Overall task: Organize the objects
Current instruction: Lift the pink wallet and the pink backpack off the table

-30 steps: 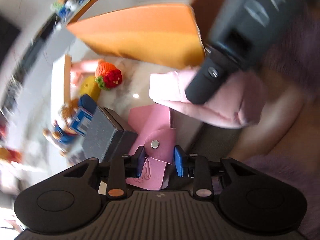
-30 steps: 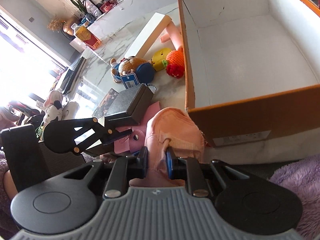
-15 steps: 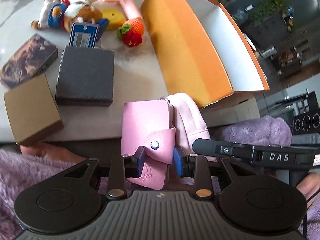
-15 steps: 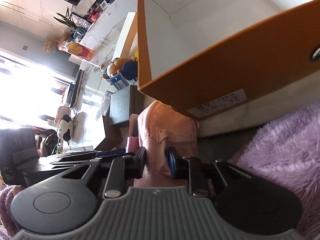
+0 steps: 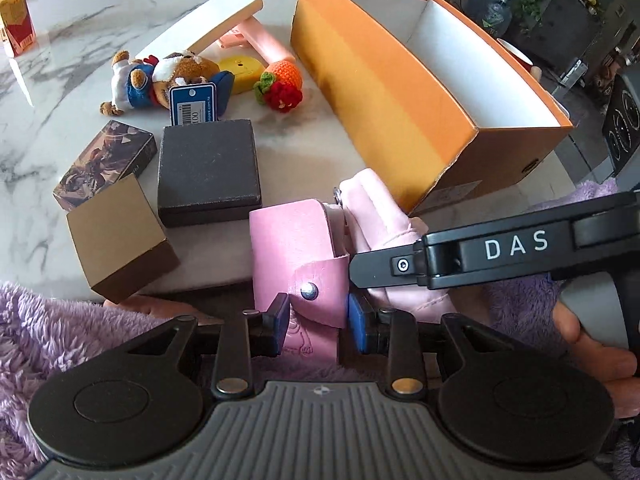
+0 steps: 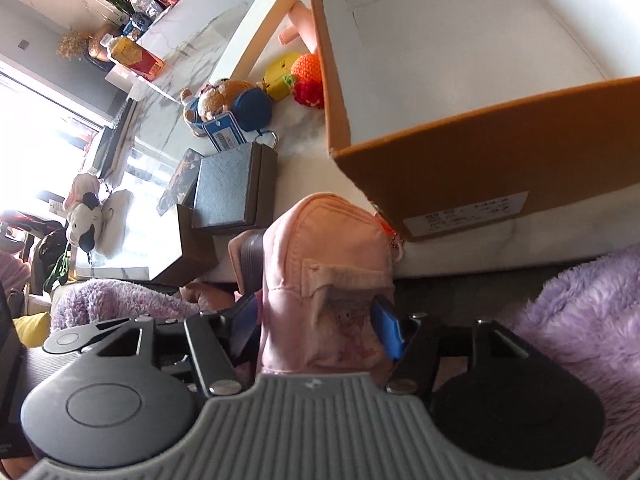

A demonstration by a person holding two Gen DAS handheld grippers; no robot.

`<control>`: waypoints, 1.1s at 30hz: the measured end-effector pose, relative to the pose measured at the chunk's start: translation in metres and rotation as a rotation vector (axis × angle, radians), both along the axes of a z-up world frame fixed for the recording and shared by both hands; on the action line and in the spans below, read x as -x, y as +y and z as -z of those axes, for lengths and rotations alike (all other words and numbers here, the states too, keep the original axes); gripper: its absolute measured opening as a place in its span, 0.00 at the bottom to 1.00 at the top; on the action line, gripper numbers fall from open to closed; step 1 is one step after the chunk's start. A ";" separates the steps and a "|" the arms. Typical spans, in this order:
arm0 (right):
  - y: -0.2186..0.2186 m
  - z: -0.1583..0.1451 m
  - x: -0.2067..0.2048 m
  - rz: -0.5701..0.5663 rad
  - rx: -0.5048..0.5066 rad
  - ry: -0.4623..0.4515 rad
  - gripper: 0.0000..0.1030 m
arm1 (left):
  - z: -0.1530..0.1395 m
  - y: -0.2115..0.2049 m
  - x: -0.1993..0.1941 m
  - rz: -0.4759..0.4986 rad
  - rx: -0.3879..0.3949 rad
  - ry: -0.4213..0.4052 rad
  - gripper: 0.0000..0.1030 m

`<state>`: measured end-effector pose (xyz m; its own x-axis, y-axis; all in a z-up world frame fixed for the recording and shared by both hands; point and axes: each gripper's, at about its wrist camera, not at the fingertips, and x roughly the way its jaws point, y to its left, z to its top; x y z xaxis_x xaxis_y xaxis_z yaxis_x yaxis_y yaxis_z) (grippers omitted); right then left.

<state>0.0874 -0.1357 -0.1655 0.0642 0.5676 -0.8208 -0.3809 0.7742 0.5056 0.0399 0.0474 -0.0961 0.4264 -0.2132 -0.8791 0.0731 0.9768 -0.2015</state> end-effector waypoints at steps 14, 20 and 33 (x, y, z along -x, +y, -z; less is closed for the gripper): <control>0.007 0.008 0.006 -0.070 -0.119 0.043 0.25 | -0.013 0.014 0.012 -0.054 -0.038 -0.024 0.30; 0.014 0.018 0.003 -0.114 -0.193 0.072 0.24 | -0.012 0.024 0.014 -0.161 0.026 -0.016 0.28; 0.007 0.021 0.002 -0.124 -0.192 0.072 0.22 | 0.000 0.024 -0.001 -0.250 0.021 0.027 0.31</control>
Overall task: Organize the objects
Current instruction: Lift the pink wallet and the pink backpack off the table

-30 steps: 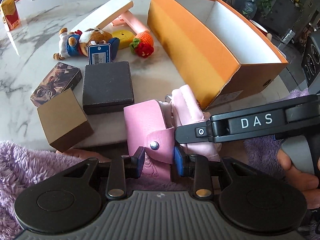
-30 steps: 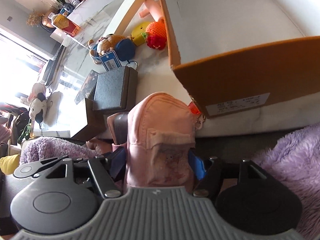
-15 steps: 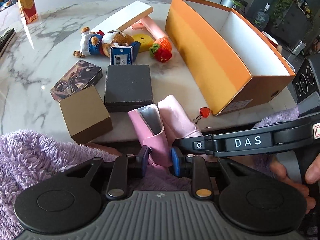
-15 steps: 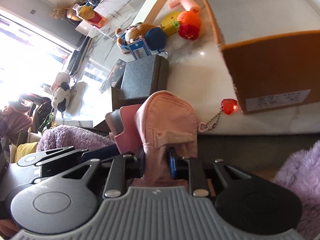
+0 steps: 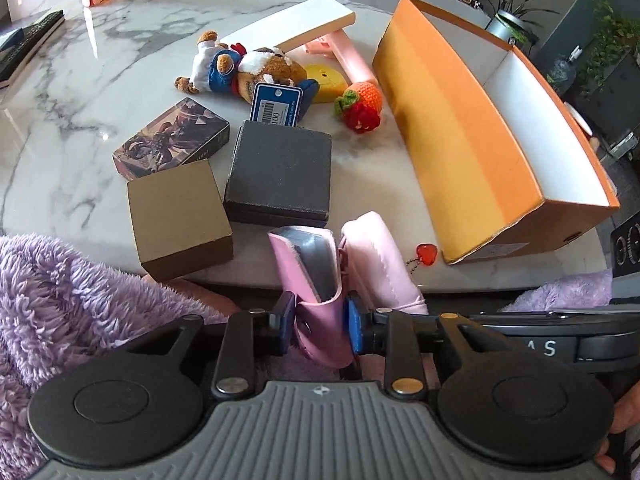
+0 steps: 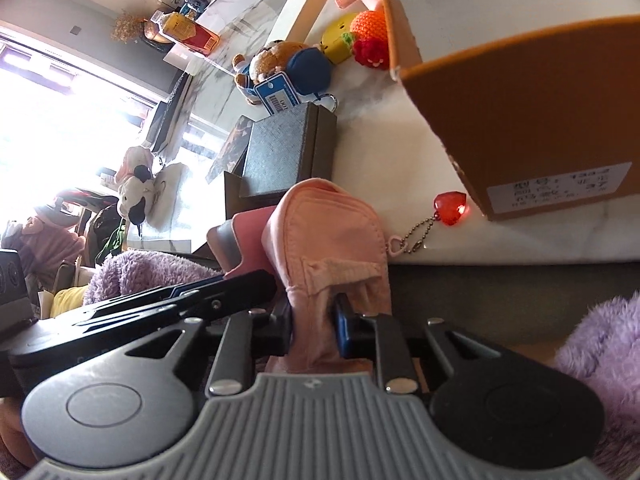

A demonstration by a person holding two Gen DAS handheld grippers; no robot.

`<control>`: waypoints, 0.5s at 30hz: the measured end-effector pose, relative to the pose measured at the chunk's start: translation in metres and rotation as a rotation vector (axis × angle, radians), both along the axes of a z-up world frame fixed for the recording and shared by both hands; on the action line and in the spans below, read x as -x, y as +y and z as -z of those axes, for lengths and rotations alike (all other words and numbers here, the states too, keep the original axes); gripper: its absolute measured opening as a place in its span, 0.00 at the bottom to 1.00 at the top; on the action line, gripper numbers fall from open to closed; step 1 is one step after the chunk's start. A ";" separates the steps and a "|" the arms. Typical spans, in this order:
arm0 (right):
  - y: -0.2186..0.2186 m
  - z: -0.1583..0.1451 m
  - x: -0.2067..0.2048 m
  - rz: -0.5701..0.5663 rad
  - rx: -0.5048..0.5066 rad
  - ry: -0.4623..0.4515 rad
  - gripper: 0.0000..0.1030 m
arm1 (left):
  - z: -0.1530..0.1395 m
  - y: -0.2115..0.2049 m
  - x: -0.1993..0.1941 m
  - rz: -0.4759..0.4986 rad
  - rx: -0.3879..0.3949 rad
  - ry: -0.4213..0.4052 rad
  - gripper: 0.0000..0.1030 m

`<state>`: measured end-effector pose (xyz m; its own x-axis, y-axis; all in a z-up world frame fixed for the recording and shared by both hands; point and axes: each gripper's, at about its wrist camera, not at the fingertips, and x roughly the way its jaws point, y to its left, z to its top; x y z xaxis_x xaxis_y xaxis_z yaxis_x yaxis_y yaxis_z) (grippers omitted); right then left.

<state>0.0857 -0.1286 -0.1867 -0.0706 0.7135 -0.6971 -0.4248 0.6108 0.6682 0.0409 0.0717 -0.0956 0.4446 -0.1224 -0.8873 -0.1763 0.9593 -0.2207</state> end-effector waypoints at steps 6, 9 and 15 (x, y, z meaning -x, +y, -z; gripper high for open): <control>0.001 -0.002 0.001 -0.016 0.014 -0.034 0.23 | 0.001 -0.005 0.001 0.018 -0.041 -0.002 0.29; 0.001 -0.003 0.002 -0.024 0.010 -0.047 0.22 | 0.000 -0.007 0.002 0.020 -0.051 -0.011 0.28; -0.009 -0.027 0.009 -0.046 -0.022 -0.128 0.19 | -0.022 -0.014 0.010 0.046 -0.052 -0.058 0.26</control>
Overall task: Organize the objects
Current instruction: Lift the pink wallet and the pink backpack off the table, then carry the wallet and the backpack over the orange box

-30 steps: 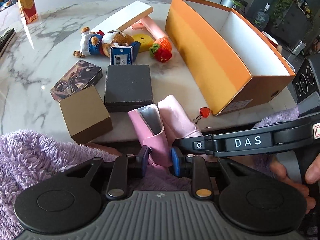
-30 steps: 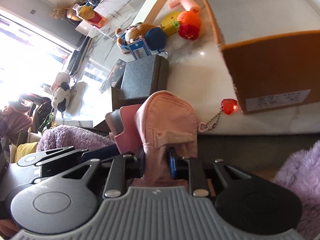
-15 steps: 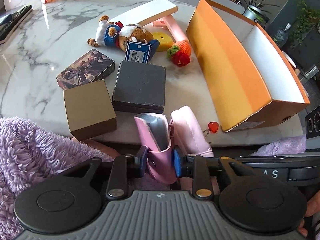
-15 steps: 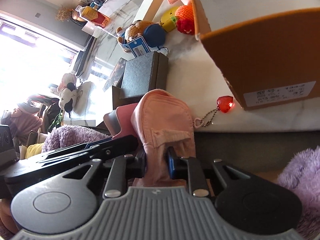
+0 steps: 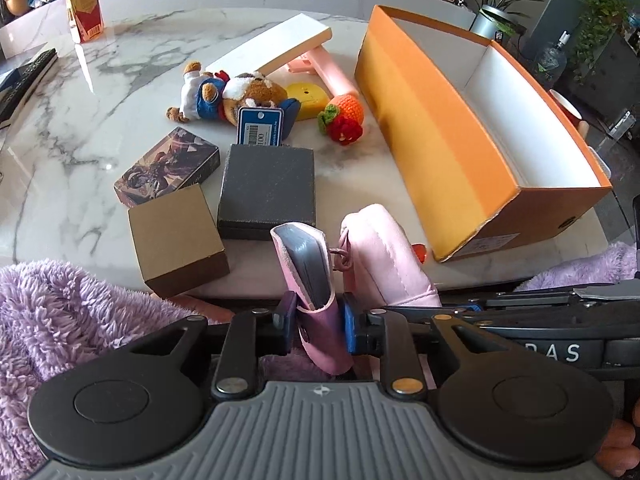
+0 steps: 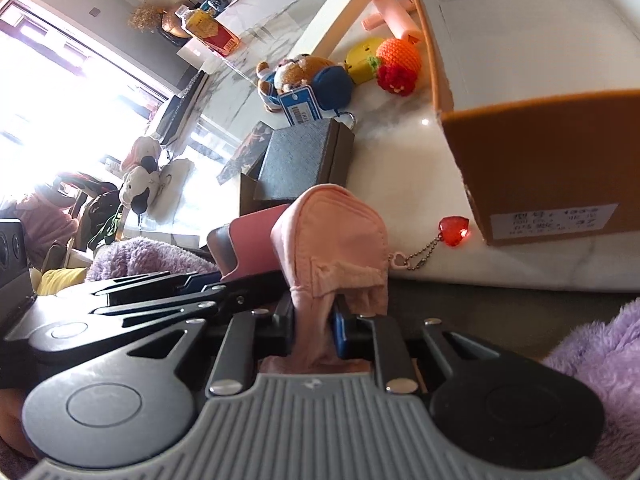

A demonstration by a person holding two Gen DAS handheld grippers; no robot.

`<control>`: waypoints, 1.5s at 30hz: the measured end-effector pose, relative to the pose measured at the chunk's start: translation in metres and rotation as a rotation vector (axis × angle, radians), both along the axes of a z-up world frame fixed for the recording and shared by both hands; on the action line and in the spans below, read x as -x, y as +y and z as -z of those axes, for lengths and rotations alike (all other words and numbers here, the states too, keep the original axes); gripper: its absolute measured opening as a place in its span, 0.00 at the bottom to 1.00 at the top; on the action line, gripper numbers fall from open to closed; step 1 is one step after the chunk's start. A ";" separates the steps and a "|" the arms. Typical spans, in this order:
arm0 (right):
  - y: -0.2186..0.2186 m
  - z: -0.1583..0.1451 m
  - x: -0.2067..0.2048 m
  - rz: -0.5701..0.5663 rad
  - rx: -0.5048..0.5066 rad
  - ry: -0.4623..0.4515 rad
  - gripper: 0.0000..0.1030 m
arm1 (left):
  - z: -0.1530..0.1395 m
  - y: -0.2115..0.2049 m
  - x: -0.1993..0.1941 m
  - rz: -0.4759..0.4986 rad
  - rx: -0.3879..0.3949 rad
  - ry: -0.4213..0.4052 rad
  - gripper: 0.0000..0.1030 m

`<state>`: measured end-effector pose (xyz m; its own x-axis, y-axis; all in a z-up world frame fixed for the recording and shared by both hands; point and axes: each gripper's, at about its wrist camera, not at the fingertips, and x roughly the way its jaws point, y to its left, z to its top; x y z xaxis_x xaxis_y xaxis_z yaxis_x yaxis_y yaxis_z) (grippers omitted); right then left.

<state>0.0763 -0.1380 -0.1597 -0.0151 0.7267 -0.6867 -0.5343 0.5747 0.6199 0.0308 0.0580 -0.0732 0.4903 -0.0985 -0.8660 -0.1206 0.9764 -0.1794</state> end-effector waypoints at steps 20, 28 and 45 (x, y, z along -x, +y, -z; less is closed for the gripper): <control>-0.141 -0.152 -0.037 0.315 -0.206 -0.400 0.18 | -0.134 -0.085 -0.081 0.318 0.206 -0.269 0.24; -0.154 -0.110 -0.115 0.395 -0.129 -0.330 0.18 | -0.080 -0.146 -0.151 0.415 0.090 -0.083 0.24; -0.104 -0.026 -0.125 0.233 -0.046 -0.035 0.18 | -0.023 -0.133 -0.169 0.478 -0.160 0.220 0.24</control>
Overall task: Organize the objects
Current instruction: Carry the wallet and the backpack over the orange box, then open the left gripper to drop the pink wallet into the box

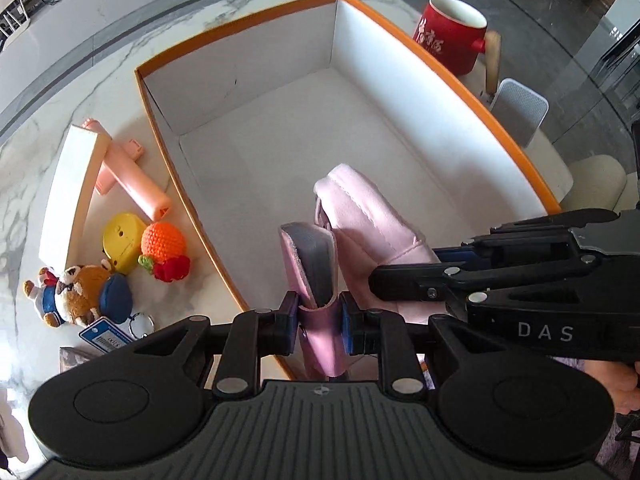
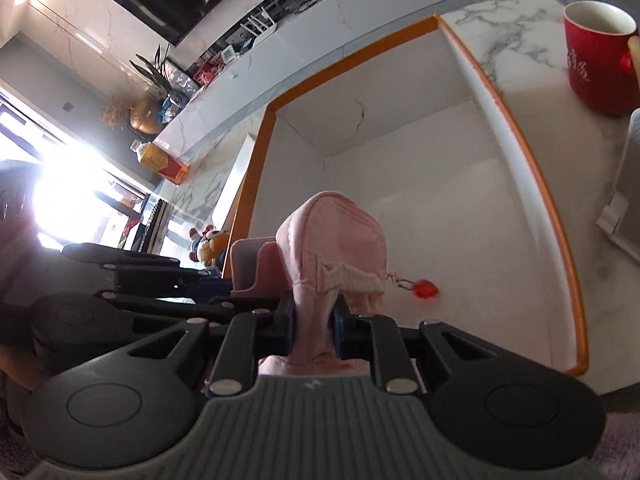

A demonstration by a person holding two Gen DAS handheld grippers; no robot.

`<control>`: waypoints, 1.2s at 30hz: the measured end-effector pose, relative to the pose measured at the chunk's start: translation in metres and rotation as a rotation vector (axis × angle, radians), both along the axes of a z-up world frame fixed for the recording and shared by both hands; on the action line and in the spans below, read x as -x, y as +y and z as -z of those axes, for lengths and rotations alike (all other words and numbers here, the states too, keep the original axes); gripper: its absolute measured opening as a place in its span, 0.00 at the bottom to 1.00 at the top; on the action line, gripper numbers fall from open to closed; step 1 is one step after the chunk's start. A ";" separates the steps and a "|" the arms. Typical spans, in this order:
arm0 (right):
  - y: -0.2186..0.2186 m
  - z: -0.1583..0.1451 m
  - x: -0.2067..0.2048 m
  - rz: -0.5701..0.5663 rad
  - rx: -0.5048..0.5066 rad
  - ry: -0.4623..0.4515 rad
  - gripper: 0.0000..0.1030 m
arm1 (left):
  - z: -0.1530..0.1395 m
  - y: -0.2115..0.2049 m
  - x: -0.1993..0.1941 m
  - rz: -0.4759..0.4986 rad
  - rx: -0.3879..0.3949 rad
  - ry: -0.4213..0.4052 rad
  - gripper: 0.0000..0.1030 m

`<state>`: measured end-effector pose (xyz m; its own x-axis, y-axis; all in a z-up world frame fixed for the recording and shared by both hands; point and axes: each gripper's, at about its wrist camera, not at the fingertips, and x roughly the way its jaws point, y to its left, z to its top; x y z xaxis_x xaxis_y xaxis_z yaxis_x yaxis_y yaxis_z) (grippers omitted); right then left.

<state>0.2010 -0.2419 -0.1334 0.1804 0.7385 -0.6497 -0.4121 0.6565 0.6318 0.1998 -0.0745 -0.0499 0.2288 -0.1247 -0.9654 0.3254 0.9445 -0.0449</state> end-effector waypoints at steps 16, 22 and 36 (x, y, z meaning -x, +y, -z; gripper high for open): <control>0.010 0.029 -0.009 0.015 0.032 0.136 0.20 | 0.027 -0.016 -0.029 0.088 -0.159 0.199 0.24; 0.012 0.031 -0.007 0.007 0.022 0.141 0.20 | 0.024 -0.012 -0.025 0.095 -0.141 0.167 0.26; 0.011 0.038 -0.010 0.009 -0.022 0.188 0.23 | -0.034 0.026 0.004 0.061 0.075 -0.055 0.53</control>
<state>0.2114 -0.2312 -0.1719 0.0639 0.7520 -0.6561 -0.2799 0.6446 0.7115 0.1959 -0.0483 -0.0160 0.2709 -0.2113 -0.9391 0.3863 0.9175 -0.0950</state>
